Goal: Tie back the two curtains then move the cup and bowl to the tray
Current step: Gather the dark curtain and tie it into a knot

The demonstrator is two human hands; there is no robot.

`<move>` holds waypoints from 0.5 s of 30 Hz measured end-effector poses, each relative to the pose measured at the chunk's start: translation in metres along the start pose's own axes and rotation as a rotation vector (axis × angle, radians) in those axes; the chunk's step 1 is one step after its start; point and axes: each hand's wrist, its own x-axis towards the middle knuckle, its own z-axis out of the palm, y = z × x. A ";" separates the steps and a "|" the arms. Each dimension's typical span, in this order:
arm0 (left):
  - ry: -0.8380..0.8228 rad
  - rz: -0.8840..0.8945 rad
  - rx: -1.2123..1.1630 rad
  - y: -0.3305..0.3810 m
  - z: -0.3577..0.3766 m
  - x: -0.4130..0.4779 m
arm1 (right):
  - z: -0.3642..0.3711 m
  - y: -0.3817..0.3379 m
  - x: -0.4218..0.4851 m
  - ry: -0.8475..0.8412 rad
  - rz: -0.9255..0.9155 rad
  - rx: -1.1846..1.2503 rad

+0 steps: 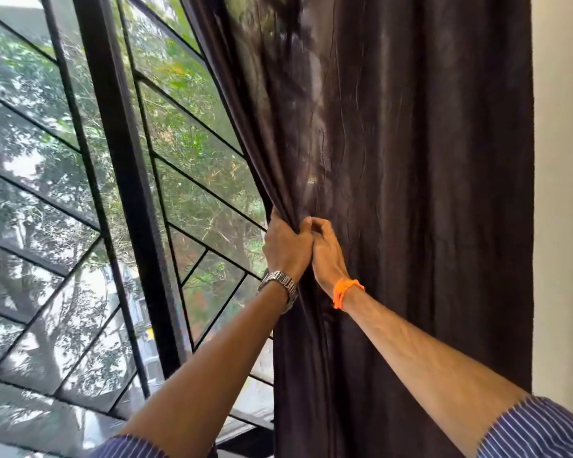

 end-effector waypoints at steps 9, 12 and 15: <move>-0.063 0.045 0.072 0.012 0.002 -0.007 | -0.027 -0.009 -0.012 0.119 -0.159 -0.274; -0.080 0.035 0.069 0.016 0.004 -0.010 | -0.054 -0.015 -0.013 0.455 -0.363 -0.668; -0.119 0.056 0.072 0.021 0.007 -0.011 | -0.087 -0.023 -0.015 0.669 -0.454 -0.850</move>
